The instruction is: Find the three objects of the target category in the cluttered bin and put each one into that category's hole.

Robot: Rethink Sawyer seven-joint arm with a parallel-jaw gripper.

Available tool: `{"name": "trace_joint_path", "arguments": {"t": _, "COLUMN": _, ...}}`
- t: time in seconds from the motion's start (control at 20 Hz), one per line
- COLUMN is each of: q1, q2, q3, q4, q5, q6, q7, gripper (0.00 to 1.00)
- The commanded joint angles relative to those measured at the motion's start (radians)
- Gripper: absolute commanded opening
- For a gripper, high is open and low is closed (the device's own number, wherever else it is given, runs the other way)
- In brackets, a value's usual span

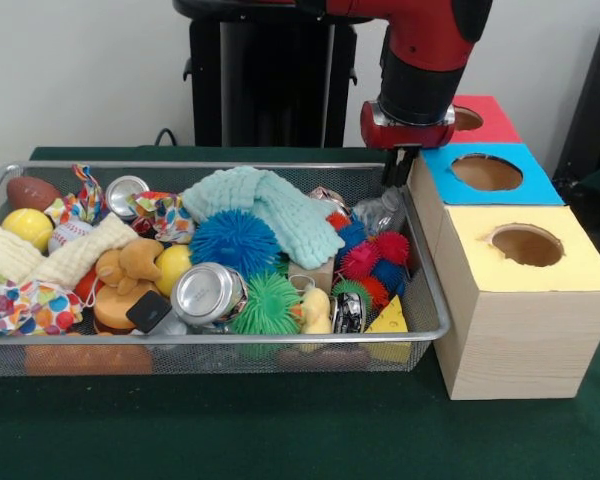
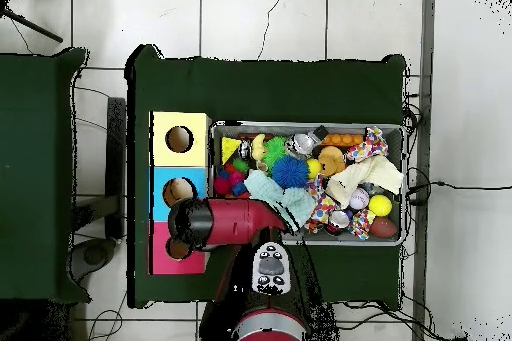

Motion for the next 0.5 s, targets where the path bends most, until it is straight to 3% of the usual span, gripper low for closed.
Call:
{"name": "trace_joint_path", "arguments": {"t": 0.05, "q1": -0.029, "q2": 0.094, "q3": 0.096, "q4": -0.108, "q5": 0.0, "q6": -0.018, "q7": 0.088, "gripper": 0.0}}
{"name": "trace_joint_path", "arguments": {"t": 0.1, "q1": -0.034, "q2": 0.094, "q3": 0.102, "q4": -0.104, "q5": 0.0, "q6": -0.026, "q7": 0.084, "gripper": 0.0}}
{"name": "trace_joint_path", "arguments": {"t": 0.15, "q1": -0.039, "q2": 0.093, "q3": 0.106, "q4": -0.099, "q5": 0.001, "q6": -0.039, "q7": 0.085, "gripper": 1.0}}
{"name": "trace_joint_path", "arguments": {"t": 0.5, "q1": -0.04, "q2": 0.094, "q3": 0.107, "q4": -0.094, "q5": 0.005, "q6": -0.052, "q7": 0.094, "gripper": 1.0}}
